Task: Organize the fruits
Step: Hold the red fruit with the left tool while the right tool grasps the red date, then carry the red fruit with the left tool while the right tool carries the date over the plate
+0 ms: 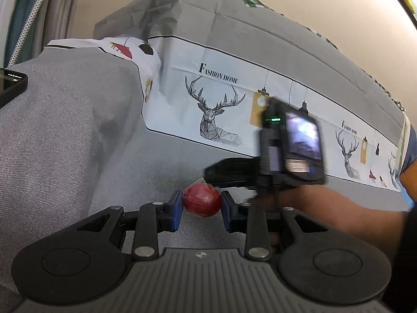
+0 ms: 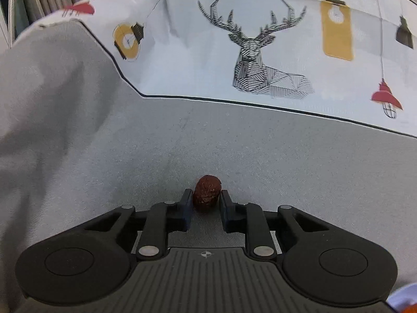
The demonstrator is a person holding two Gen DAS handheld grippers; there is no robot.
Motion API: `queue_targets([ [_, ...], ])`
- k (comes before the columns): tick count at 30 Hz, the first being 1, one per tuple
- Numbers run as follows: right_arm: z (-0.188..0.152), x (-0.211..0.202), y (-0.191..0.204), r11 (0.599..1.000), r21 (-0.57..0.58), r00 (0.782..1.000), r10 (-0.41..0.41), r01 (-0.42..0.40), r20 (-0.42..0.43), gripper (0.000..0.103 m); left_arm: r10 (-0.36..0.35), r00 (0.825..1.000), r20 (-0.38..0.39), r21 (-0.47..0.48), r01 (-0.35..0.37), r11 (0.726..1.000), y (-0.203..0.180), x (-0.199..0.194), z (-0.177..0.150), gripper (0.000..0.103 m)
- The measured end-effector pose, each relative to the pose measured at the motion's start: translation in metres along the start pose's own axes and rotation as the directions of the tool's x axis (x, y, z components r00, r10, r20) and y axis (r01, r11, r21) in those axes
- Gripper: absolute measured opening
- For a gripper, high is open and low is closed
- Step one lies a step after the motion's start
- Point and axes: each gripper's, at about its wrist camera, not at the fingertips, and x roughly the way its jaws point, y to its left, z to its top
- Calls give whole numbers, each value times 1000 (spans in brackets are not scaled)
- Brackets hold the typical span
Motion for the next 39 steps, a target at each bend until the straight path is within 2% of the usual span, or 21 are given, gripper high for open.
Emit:
queue_targets([
  [4, -9, -53, -17, 1000, -7, 999, 15, -15, 44, 22, 0, 1000, 14, -2, 0, 1000, -1, -5, -1, 34],
  [9, -32, -144, -38, 999, -26, 989, 43, -40, 140, 22, -6, 1000, 21, 11, 6, 1000, -6, -8, -2, 34],
  [13, -65, -203, -61, 998, -29, 982, 52, -47, 180, 22, -17, 999, 36, 45, 15, 999, -16, -15, -3, 34],
  [17, -107, -236, -85, 1000, -16, 978, 24, -21, 206, 22, -23, 999, 31, 51, 21, 998, -18, -16, -3, 34],
  [21, -147, -239, -110, 995, 97, 984, -27, 10, 175, 22, -26, 1000, 11, 51, 26, 998, -21, -16, -1, 34],
  [23, -148, -248, -111, 992, 125, 972, -29, 0, 232, 22, -23, 1000, 0, 55, 23, 998, -24, -15, -1, 34],
  [27, -155, -249, -112, 995, 81, 966, -68, 49, 248, 22, -13, 1000, -7, 64, 14, 998, -29, -15, -1, 34],
  [36, -169, -231, -131, 997, 56, 970, -67, 55, 232, 22, 14, 999, -34, 104, -11, 995, -33, -2, -6, 34],
  [39, -169, -232, -132, 998, 38, 966, -50, 41, 252, 22, 21, 999, -45, 121, -15, 993, -35, 2, -6, 34],
])
